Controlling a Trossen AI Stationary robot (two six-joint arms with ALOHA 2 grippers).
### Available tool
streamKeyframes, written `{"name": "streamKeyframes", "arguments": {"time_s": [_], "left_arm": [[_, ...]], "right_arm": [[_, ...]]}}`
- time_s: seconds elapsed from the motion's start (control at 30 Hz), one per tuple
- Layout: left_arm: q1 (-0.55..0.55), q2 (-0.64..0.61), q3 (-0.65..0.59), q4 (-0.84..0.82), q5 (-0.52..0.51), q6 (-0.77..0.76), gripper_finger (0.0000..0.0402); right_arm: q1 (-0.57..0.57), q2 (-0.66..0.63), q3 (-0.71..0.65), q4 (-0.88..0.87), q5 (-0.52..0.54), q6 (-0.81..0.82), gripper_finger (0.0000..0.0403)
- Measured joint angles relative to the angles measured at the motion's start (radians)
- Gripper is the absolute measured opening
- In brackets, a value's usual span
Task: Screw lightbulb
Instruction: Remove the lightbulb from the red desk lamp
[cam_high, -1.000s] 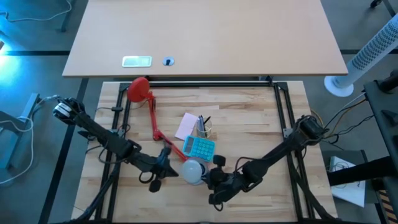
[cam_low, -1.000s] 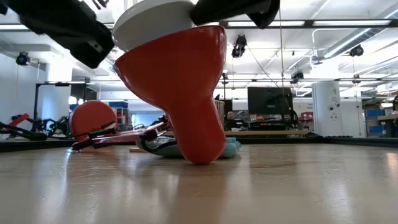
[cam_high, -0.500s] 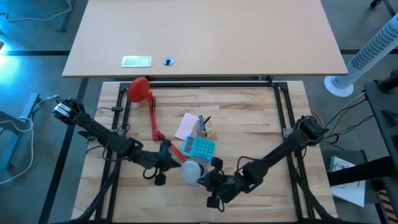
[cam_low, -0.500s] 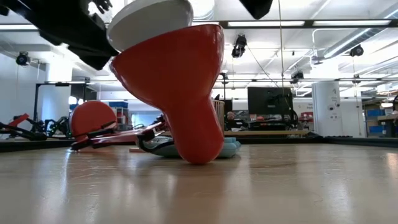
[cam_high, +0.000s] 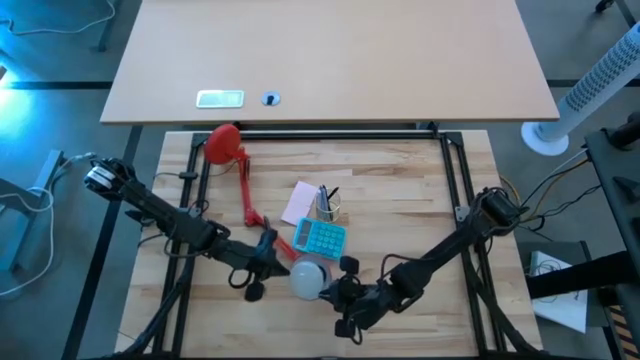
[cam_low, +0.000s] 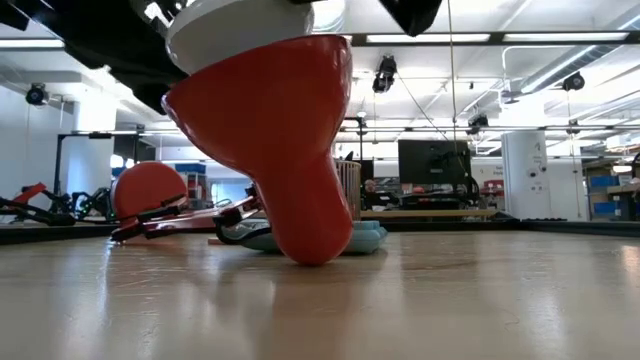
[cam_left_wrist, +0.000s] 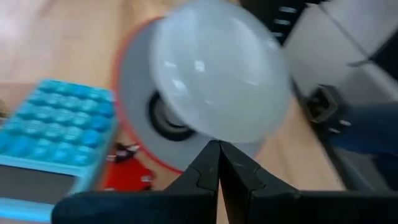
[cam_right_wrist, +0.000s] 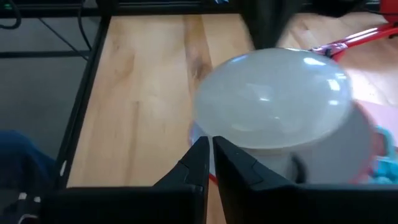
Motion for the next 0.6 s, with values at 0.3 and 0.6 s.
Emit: {"name": "streamKeyframes", "arguments": {"time_s": [0.3,0.6], "left_arm": [[-0.061,0.0,0.0,-0.016,0.058,-0.07,0.0],[-0.02,-0.042,0.0,-0.172,-0.004,-0.058,0.0]], "right_arm": [[-0.005,-0.073,0.0,-0.1,0.091,0.0,0.0018],[0.014,-0.053,-0.001,-0.065,0.036,0.054,0.0018]]}}
